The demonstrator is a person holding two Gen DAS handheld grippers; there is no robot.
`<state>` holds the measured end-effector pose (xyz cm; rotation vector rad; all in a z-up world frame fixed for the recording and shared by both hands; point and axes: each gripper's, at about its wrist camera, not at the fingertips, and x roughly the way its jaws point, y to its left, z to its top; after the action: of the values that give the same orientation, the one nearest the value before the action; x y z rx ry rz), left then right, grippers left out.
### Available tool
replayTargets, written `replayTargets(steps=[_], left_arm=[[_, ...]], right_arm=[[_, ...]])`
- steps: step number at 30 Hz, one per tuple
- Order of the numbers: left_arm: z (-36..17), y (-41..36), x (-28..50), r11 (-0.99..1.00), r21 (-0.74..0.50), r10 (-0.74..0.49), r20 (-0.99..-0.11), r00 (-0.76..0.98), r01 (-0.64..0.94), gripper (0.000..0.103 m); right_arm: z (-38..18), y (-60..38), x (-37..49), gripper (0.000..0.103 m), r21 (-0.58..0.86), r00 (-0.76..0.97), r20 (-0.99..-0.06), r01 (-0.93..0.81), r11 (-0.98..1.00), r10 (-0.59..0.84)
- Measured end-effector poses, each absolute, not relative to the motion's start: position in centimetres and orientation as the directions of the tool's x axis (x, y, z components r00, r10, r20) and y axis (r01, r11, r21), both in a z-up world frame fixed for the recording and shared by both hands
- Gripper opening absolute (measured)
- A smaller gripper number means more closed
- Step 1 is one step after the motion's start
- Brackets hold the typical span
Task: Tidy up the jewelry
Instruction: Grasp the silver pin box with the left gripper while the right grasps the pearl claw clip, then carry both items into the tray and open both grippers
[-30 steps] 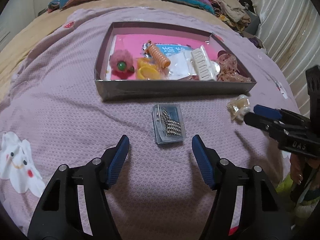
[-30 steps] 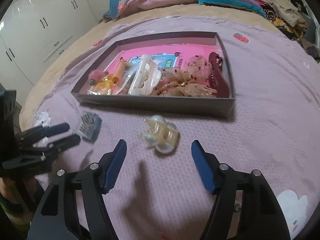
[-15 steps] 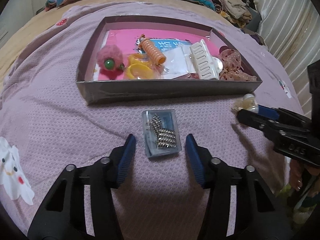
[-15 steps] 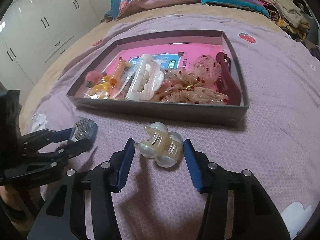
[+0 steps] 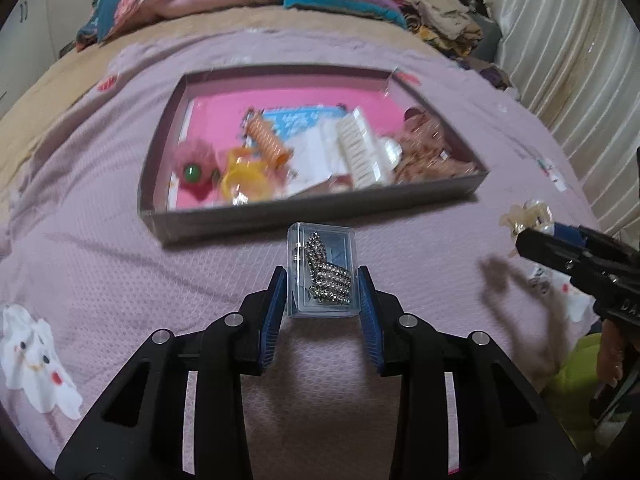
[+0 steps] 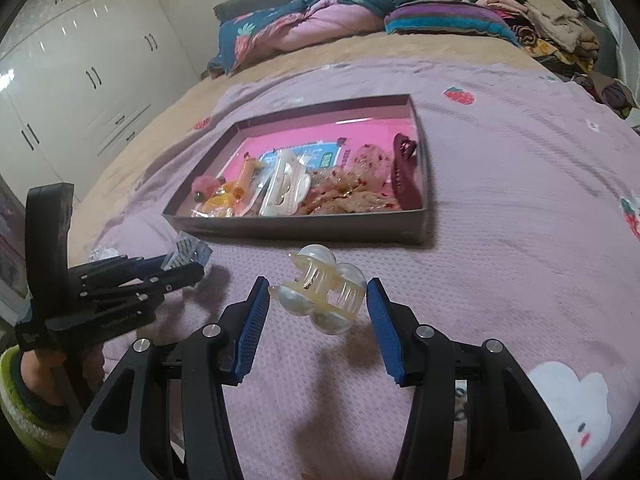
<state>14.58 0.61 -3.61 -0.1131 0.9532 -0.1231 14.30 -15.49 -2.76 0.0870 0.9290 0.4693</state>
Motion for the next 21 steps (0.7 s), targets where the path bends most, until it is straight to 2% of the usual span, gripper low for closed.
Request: replayTargets(steps=[12, 21], left_arm=[[1.1, 1.3, 16.1, 0.983, -0.172, -0.172, -0.743, 0.647, 0.064, 0.027], [1.6, 3.1, 18.6, 0.984, -0.174, -0.149, -0.731, 0.666, 0.029, 0.027]], right_arm=[[0.9, -16.5, 14.8, 0.049, 0.24, 0.578, -0.704, -0.353, 0.904, 0.413], [1.7, -15.4, 17.4, 0.049, 0.221, 0.592, -0.692, -0.373, 0.901, 0.414]])
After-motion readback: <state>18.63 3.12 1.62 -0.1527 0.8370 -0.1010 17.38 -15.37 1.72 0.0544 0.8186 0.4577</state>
